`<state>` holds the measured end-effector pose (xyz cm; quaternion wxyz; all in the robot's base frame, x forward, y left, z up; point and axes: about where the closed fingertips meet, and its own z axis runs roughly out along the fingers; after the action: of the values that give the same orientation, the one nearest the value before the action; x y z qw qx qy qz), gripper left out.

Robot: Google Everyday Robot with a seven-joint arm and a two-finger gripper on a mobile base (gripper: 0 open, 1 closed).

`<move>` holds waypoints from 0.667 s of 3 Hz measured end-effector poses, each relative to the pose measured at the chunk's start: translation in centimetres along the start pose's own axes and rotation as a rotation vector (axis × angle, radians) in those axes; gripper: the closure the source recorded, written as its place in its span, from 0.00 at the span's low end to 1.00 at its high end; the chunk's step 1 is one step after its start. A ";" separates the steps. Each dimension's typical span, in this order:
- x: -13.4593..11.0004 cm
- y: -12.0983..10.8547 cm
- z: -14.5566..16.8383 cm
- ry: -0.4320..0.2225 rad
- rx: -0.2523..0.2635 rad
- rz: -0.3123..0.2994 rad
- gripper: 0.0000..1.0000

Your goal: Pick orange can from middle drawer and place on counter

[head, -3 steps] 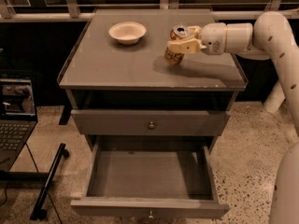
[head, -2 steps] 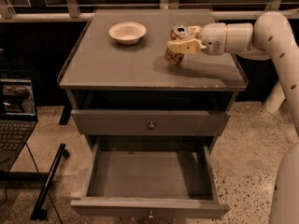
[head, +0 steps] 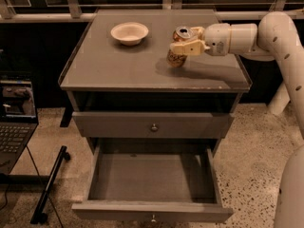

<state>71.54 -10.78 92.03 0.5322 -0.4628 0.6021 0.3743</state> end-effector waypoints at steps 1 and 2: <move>0.0 0.0 0.0 0.000 0.000 0.000 0.13; 0.0 0.0 0.0 0.000 0.000 0.000 0.00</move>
Offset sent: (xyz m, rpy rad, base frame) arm 0.0000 0.0000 0.0000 0.0000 0.0000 0.0000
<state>71.54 -10.77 92.03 0.5321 -0.4629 0.6020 0.3744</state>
